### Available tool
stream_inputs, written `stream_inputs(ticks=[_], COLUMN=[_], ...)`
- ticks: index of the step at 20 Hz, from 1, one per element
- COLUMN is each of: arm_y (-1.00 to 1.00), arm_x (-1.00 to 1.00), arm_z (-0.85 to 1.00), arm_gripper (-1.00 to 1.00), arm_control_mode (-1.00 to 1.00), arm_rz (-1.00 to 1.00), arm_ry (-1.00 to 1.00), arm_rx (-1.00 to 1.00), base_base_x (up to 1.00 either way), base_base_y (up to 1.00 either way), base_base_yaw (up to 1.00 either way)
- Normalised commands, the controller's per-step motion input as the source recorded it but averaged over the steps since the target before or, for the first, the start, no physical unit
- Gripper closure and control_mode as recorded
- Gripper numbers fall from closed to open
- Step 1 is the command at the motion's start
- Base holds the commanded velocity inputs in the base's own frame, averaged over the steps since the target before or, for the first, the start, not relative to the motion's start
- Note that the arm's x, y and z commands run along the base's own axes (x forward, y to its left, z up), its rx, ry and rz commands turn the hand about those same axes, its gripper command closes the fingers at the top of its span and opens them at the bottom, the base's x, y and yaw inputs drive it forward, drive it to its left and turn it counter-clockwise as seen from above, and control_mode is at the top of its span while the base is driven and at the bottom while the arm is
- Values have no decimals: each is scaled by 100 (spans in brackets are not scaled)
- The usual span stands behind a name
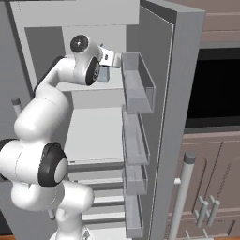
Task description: Take a sugar cube from the saucer and place it inside the coffee. Then, grab milk from the fridge and place it next to the coffee on the counter to sweeten the coffee.
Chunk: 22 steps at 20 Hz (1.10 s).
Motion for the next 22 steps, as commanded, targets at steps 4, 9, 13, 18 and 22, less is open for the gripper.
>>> stream_inputs(ticks=[4,9,13,18,22], arm_y=[0,1,0,0,14], arm_x=[0,0,0,-5,-89], arm_z=[-6,-2,0,0,2], arm_gripper=[-100,100,100,100,100], arm_control_mode=[-100,-100,-100,-100,-100], arm_rz=[0,0,0,0,6], arm_ry=[-5,-5,0,0,-11], arm_rx=[0,0,1,0,0], base_base_x=[0,0,0,0,0], base_base_y=[0,0,0,0,0], base_base_yaw=[0,0,0,0,0])
